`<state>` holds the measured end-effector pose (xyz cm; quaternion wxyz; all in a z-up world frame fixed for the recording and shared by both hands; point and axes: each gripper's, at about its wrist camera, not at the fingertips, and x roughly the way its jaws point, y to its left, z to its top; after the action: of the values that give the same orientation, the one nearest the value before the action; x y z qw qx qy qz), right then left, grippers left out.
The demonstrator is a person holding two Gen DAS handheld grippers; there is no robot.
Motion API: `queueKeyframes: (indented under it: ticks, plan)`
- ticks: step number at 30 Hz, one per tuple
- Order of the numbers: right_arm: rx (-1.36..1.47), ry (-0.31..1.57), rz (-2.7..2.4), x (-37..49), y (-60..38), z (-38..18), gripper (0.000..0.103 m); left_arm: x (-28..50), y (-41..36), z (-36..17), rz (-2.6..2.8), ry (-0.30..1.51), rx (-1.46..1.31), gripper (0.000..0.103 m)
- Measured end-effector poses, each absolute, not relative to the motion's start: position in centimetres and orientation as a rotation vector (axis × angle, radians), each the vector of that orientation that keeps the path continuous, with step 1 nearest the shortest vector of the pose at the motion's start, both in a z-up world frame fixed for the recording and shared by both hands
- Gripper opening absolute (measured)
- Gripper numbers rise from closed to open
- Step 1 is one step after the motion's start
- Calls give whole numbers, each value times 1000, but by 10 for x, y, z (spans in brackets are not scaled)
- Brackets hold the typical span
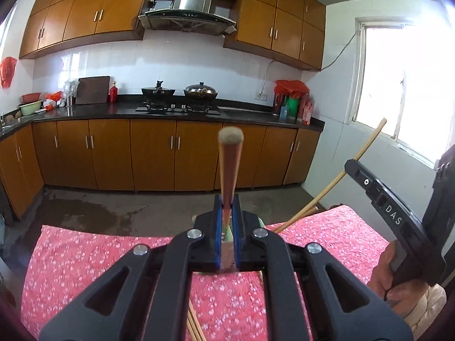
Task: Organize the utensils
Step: 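Lift the left gripper's chopstick over the holder while the right gripper carries its chopstick there, then open the left gripper over the holder while the right gripper releases its chopstick into it, then lower the left gripper onto a third chopstick and close it while the right gripper grasps one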
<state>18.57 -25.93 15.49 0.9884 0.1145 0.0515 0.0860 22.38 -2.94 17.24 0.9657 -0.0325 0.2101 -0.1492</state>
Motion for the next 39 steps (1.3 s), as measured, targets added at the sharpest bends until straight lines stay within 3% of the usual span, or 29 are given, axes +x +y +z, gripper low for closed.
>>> queueKeyframes:
  ticks: [18, 22, 30, 36, 39]
  plan:
    - [212, 227, 131, 229, -246, 106, 9, 297, -45, 116, -261, 548, -40, 9]
    - [222, 220, 126, 225, -248, 118, 29, 286, -36, 125, -256, 511, -60, 18]
    - [231, 209, 47, 184, -279, 130, 29, 235, 4, 151, -192, 395, -124, 27]
    - [246, 519, -9, 183, -308, 47, 29, 200, 44, 103, -59, 466, -71, 28]
    - [266, 747, 58, 192, -302, -18, 21, 203, 59, 51, -3, 596, -50, 28]
